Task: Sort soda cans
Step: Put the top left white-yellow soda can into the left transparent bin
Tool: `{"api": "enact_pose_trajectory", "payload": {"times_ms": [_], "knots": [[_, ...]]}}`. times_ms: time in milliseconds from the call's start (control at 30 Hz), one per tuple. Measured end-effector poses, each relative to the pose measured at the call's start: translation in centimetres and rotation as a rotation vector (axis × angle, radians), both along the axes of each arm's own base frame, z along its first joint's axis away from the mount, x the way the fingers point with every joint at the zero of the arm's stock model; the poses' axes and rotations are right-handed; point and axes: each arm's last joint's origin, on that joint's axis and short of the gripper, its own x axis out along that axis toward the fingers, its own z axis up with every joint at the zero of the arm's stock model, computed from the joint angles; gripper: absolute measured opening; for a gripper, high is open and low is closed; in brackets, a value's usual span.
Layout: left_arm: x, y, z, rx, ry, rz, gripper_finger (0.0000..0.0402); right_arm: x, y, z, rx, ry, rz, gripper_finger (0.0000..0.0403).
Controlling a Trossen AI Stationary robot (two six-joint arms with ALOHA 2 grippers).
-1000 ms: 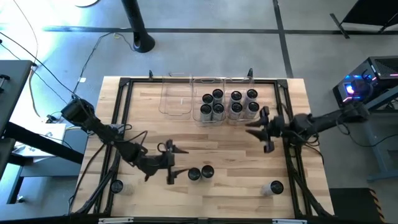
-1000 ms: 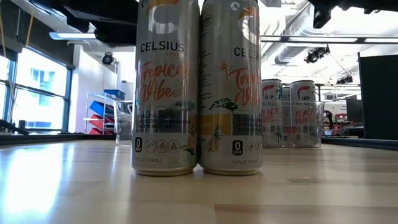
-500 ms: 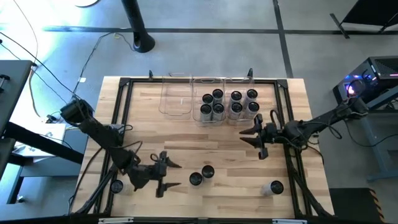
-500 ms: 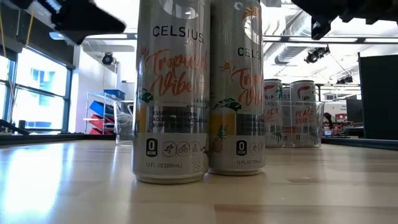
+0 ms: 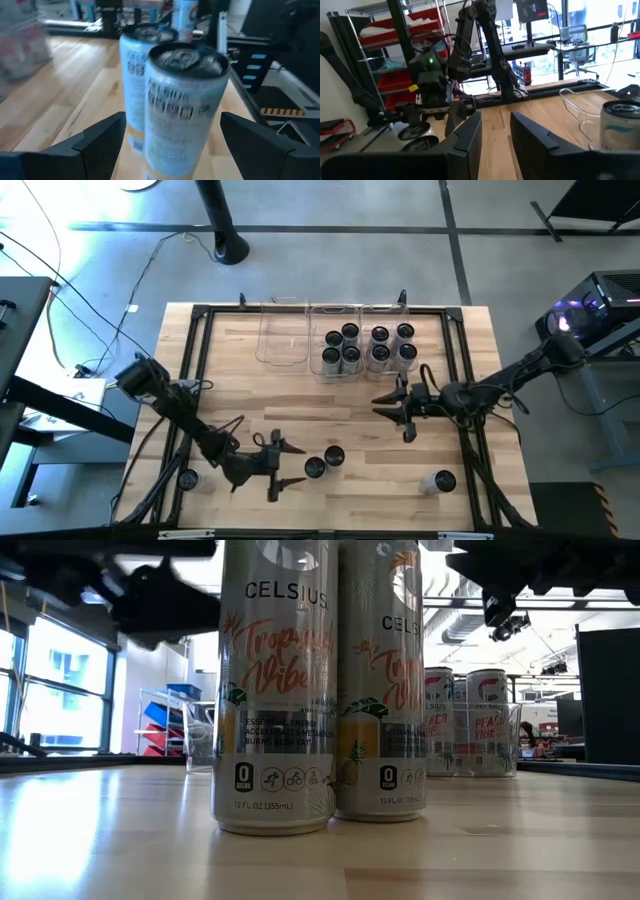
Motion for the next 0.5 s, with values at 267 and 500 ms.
{"api": "enact_pose_trajectory", "payload": {"times_ms": [267,500], "knots": [[1.6,1.5,0.2,-0.036,-0.001,-0.106,0.0319,0.4,0.2,-0.6,0.017,0.024,0.004,0.0096],[2.7,2.9,0.8,-0.081,-0.053,-0.057,0.0319,2.0,1.4,0.6,-0.095,0.014,0.217,0.0101]]}}
